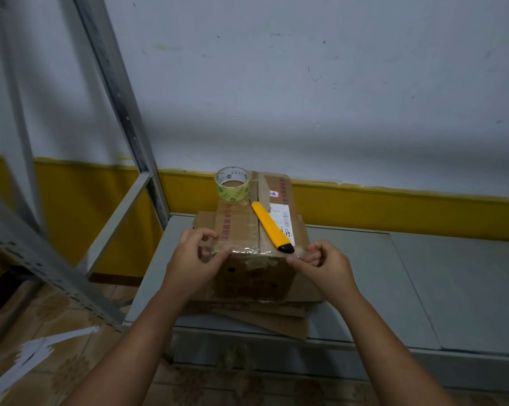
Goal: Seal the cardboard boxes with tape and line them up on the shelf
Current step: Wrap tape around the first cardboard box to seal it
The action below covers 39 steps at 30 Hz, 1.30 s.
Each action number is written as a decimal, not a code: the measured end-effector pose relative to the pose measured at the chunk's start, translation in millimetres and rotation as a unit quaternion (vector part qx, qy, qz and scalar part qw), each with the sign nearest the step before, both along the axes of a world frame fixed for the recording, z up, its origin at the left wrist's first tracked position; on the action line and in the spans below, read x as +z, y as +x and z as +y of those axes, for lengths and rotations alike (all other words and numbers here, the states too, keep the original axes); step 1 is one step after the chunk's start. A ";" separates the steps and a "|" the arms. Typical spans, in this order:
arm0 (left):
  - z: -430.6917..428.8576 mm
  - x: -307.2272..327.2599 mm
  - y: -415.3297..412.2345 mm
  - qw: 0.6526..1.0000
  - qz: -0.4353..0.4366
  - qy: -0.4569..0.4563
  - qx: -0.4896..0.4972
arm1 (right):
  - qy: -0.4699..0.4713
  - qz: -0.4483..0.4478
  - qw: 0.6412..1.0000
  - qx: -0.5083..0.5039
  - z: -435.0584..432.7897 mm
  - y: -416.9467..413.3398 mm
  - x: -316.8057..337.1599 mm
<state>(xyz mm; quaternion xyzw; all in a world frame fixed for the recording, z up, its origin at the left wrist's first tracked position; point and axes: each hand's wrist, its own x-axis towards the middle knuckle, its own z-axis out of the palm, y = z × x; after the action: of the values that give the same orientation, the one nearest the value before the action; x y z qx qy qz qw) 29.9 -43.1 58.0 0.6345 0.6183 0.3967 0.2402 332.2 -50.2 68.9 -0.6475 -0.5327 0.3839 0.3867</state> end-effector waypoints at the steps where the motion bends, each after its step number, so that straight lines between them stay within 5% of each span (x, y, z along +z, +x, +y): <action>1: 5.4 4.5 -2.1 1.000 0.011 -0.007 0.007 | -0.002 -0.010 1.000 -0.007 3.5 -0.3 5.4; 8: 71.7 52.4 4.8 0.994 0.104 0.034 0.013 | 0.024 -0.253 0.967 0.024 39.0 -27.9 31.6; 15: 134.1 70.6 16.6 0.940 0.334 0.039 -0.048 | 0.023 -0.378 0.925 0.021 58.1 -51.1 35.2; 20: 141.6 67.9 12.0 0.932 0.350 0.076 -0.050 | 0.052 -0.345 0.937 0.016 60.2 -46.7 23.3; 25: 126.4 51.3 -21.3 0.960 0.255 0.115 0.005 | 0.098 -0.160 0.981 -0.046 58.7 -27.0 5.2; 32: 88.0 -28.1 -70.1 0.971 0.223 0.049 0.071 | 0.048 0.019 0.978 -0.202 61.1 3.5 -40.4; 39: 55.6 -111.2 -104.0 0.958 0.237 -0.116 0.113 | -0.098 -0.099 0.958 -0.251 37.2 61.9 -118.0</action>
<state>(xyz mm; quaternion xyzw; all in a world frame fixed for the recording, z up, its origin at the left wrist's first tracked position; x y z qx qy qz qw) -74.1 12.5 -53.2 0.6042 0.7670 0.1847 0.1122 394.1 -13.0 -49.1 -0.8297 -0.3487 0.2589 0.3507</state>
